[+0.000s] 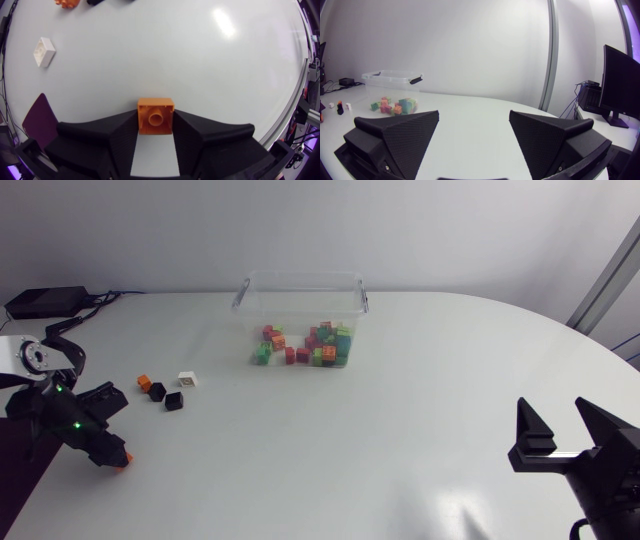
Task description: Place the duplo bricks in the container
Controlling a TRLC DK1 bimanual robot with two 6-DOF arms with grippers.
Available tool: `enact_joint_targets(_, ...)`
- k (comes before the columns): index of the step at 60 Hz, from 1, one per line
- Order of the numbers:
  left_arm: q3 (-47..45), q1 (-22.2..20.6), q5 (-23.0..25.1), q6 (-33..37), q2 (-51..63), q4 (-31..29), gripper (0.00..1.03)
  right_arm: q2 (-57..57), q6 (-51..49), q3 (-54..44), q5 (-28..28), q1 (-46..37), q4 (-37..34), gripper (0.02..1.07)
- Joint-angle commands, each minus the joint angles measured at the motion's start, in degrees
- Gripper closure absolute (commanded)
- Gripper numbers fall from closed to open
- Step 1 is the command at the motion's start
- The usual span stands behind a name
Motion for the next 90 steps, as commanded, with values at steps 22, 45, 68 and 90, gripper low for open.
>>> enact_joint_targets(22, 14.2, -15.1, 12.6, -12.3, -9.6, -5.4, 0.75, -0.4, -0.8, -1.3, 0.4, -0.2, 0.6, 0.06)
enact_joint_targets(45, 25.0, -26.6, 12.9, -27.3, -1.7, 14.0, 0.74, -0.4, -0.8, -1.3, 0.4, -0.2, 0.6, 0.06)
enact_joint_targets(68, 38.3, -31.1, 12.8, -34.9, 9.9, 23.3, 0.74, -0.4, -0.8, -1.3, 0.4, -0.2, 0.6, 0.06)
enact_joint_targets(90, 51.0, -32.4, 9.3, -36.2, 19.2, 20.8, 0.67, -0.4, -0.8, -1.3, 0.4, -0.2, 0.6, 0.06)
